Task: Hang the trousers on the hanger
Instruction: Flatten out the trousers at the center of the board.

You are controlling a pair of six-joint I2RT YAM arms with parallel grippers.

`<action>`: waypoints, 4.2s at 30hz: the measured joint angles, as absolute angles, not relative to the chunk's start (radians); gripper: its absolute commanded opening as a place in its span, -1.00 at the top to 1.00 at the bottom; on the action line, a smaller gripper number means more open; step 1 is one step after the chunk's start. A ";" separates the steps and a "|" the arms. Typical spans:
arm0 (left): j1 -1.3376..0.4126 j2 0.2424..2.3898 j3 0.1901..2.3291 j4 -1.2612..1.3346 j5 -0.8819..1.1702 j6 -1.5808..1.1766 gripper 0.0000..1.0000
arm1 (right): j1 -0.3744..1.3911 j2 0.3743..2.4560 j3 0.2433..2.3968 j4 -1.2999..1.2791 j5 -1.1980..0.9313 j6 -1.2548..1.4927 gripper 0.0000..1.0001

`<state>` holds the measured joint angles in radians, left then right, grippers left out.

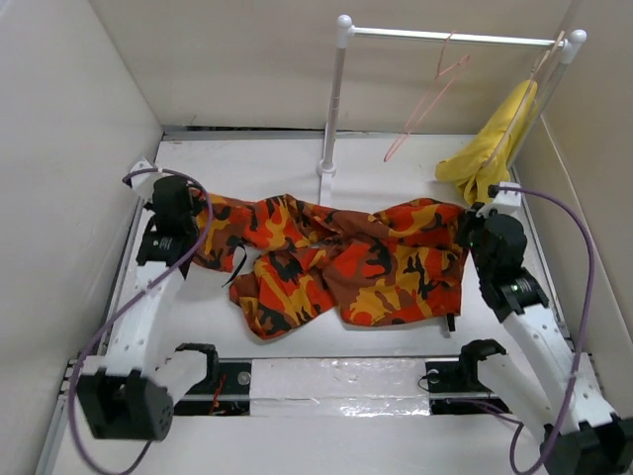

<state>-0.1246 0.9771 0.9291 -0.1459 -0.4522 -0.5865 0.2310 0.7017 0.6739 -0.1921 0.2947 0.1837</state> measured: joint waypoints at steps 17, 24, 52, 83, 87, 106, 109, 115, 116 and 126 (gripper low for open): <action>0.163 1.238 1.103 0.150 0.139 -0.511 1.00 | -0.051 0.820 0.664 -0.014 0.120 0.281 1.00; 0.164 1.073 0.934 0.313 -0.047 -0.459 -0.14 | -0.185 0.804 0.537 0.028 0.058 0.331 1.00; -0.453 1.369 0.827 -0.092 -0.329 -0.672 0.27 | -0.300 0.698 0.425 0.012 -0.239 0.325 1.00; -0.363 1.433 1.114 -0.321 -0.423 -0.611 1.00 | -0.284 0.741 0.434 0.036 -0.300 0.321 1.00; -0.166 1.453 1.616 -0.436 -0.329 -0.550 1.00 | -0.266 0.738 0.506 -0.012 -0.316 0.342 1.00; 0.207 1.353 1.267 -0.147 -0.353 -0.517 1.00 | -0.704 0.799 0.634 -0.125 -0.369 0.452 1.00; 0.259 1.449 1.251 -0.165 -0.303 -0.533 1.00 | -0.769 0.822 0.624 -0.118 -0.424 0.500 1.00; 0.339 1.496 1.270 -0.096 -0.238 -0.552 1.00 | -0.805 0.847 0.618 -0.024 -0.519 0.559 1.00; 0.340 1.496 1.269 -0.070 -0.225 -0.554 1.00 | -0.818 0.855 0.617 -0.013 -0.530 0.570 1.00; 0.317 1.527 1.259 0.229 0.049 -0.579 1.00 | -0.884 0.827 0.565 0.125 -0.611 0.665 1.00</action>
<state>0.3168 1.5269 1.2594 0.2295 0.0486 -0.5785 -0.8845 0.8268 0.5652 0.1249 -0.6106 0.6651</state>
